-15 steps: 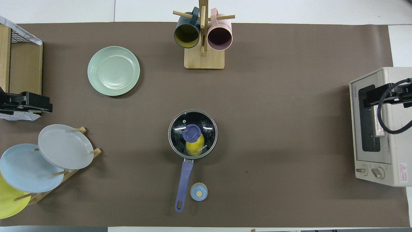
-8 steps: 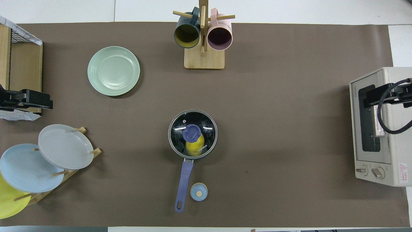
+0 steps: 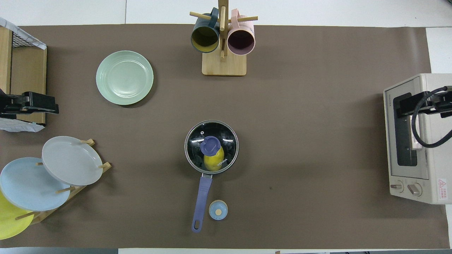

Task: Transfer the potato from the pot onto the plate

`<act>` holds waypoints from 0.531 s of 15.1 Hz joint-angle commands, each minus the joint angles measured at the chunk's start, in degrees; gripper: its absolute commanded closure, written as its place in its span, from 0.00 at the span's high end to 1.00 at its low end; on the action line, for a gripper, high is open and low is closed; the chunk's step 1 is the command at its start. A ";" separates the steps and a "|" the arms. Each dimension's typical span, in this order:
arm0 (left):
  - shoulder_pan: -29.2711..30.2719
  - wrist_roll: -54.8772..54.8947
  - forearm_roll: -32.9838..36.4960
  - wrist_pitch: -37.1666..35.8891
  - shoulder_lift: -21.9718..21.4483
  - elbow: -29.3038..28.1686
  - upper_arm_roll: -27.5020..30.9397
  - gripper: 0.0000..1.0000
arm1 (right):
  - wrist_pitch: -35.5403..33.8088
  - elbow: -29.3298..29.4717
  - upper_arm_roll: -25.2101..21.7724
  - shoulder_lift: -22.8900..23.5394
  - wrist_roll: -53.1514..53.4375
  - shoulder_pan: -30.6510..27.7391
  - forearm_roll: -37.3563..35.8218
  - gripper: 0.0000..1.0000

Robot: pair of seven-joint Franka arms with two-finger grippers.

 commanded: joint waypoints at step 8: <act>0.02 -0.66 -0.43 5.67 -0.69 -1.38 0.03 1.00 | 4.69 1.59 1.12 3.05 12.05 14.30 6.83 1.00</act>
